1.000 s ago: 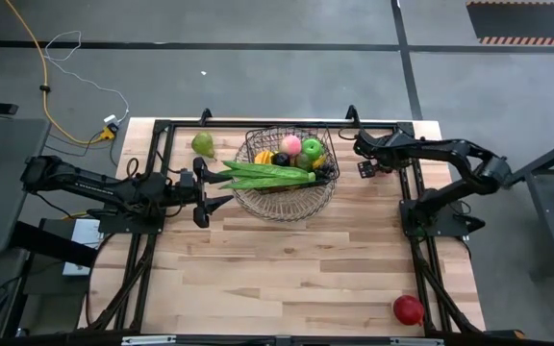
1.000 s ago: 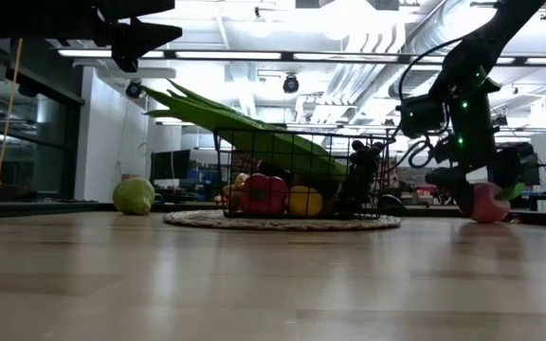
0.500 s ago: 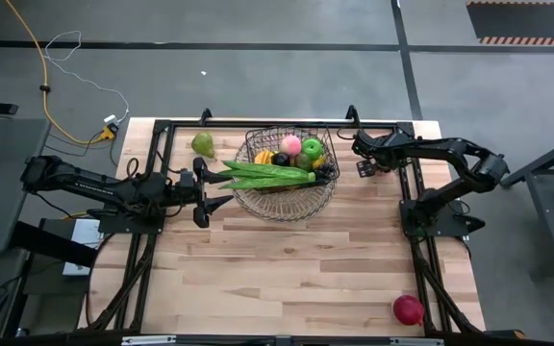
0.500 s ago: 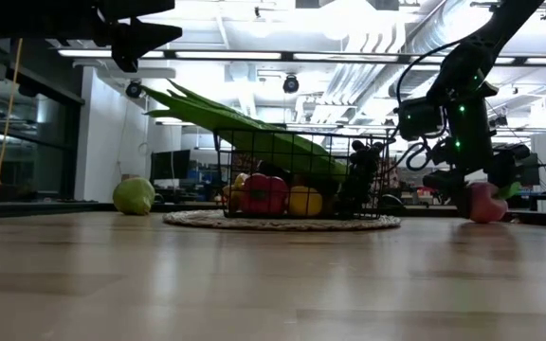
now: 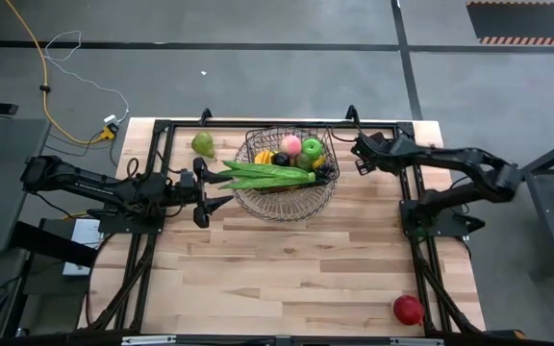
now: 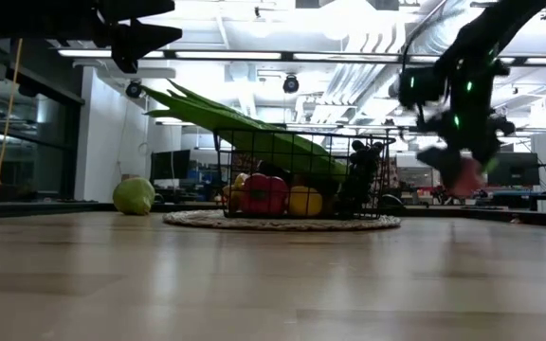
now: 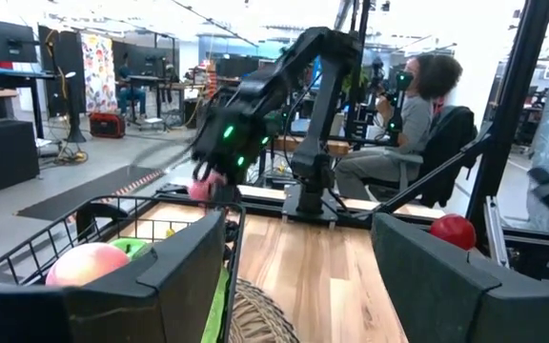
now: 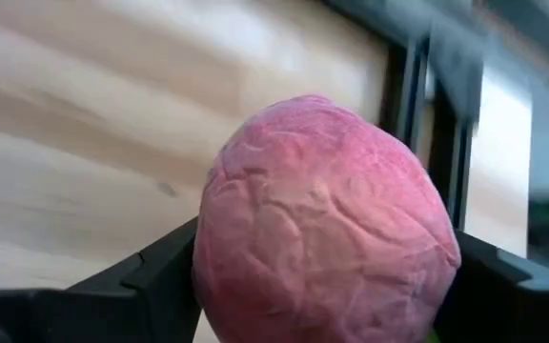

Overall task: Build produce basket
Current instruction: Put the peach into the wire basket

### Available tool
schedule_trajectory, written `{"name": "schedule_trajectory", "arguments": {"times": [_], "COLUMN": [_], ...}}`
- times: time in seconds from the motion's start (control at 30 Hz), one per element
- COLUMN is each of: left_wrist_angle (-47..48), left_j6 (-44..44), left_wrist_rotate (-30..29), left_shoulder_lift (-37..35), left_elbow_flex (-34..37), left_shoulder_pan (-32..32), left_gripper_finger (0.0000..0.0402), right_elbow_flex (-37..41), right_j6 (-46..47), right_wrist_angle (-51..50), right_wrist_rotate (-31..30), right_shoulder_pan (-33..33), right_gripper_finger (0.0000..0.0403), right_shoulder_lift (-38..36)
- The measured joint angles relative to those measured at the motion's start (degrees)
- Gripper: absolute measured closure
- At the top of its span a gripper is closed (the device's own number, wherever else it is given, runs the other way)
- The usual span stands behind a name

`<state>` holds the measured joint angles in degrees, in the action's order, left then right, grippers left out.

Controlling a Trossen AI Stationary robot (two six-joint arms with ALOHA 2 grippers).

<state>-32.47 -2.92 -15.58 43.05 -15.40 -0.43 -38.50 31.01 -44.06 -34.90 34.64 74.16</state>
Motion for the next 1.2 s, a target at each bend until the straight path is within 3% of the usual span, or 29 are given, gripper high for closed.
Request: {"name": "schedule_trajectory", "arguments": {"times": [0.17, 0.33, 0.5, 0.63, 0.8, 1.0, 1.2], "left_wrist_angle": [0.24, 0.09, -0.46, -0.59, -1.22, -1.68, -1.68], "left_j6": [0.07, 0.07, 0.07, 0.08, 0.10, 2.05, 2.08], "left_wrist_rotate": [-0.01, -0.03, -0.03, -0.03, -0.03, -0.01, 1.09], "left_shoulder_lift": [0.02, 0.02, 0.00, 0.02, 0.02, 0.02, 0.02], "left_elbow_flex": [0.00, 0.00, 0.00, 0.00, 0.00, 0.00, 0.00], "left_shoulder_pan": [0.00, 0.01, 0.00, 0.01, 0.00, 0.00, 0.01], "left_gripper_finger": [0.0147, 0.0147, 0.0147, 0.0147, 0.0147, 0.0147, 0.0147], "right_elbow_flex": [0.00, 0.00, -0.02, -0.02, -0.02, -0.02, -0.02], "right_j6": [-5.45, -13.13, -21.41, -26.59, -31.48, -35.81, -37.49], "right_wrist_angle": [9.26, 24.86, 40.44, 49.10, 58.74, 71.97, 79.41], "right_wrist_rotate": [-1.79, -1.55, 6.57, 15.53, 21.54, 22.16, 23.54], "right_shoulder_pan": [-9.47, -19.20, -26.34, -30.18, -34.16, -37.28, -38.04], "right_gripper_finger": [0.0108, 0.0108, 0.0109, 0.0109, 0.0109, 0.0109, 0.0109], "right_shoulder_lift": [-10.22, -18.02, -20.47, -17.87, -10.50, 1.08, 6.60]}}
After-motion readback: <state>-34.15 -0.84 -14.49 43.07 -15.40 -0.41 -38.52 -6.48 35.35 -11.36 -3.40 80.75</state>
